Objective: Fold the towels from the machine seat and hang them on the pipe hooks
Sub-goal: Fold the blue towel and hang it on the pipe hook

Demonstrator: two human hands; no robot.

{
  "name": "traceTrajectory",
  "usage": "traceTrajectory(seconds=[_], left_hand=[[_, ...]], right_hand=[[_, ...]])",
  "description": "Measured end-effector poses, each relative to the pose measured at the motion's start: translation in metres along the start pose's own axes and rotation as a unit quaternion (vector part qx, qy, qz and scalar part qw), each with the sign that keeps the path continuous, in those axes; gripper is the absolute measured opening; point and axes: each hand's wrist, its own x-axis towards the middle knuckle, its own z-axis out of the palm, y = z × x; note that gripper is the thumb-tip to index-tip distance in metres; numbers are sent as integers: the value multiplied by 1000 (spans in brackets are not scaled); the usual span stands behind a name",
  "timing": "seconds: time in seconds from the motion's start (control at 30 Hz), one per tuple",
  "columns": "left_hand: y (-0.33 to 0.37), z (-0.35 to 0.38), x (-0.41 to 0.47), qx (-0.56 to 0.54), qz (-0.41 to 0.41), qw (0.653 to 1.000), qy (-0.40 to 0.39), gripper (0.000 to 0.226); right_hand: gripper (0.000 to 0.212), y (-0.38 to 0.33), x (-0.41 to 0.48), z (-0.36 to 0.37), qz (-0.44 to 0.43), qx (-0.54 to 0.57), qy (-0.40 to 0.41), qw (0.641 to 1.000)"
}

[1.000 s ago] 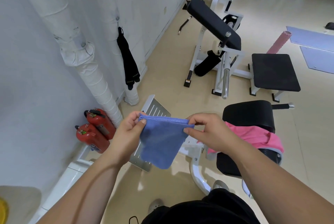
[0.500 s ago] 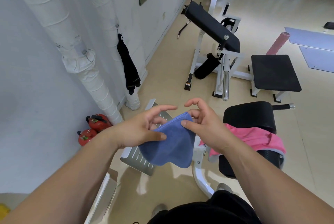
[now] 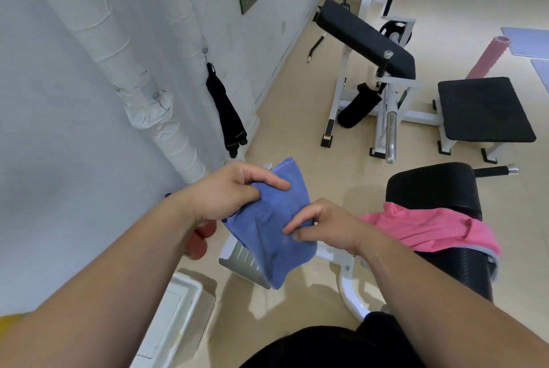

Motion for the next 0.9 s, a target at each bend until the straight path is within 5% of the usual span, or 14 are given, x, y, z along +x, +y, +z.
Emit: traceTrajectory(seconds=[0.23,0.43,0.57,0.63,0.7,0.9], left_hand=[[-32,-41,-29,-64,-47,972,220,55],[-56,-39,-51,-131,-72,944,293,57],[-81,-35,-61,-177,-91,921,334,55],[-93,-30,-66,-212,-105,907,349,54],[-103,-21,-69,-251,-114,899,340,52],[-134,9,-70,-235,-115,919,296,50]], right_hand=[[23,27,31,-3,6,-155,-19,988],[43,43,32,-7,7,-182,-27,983],[58,42,24,-13,55,-20,43,997],[38,45,19,-18,77,85,82,990],[18,50,15,-21,88,123,113,982],[20,48,8,-19,105,157,174,967]])
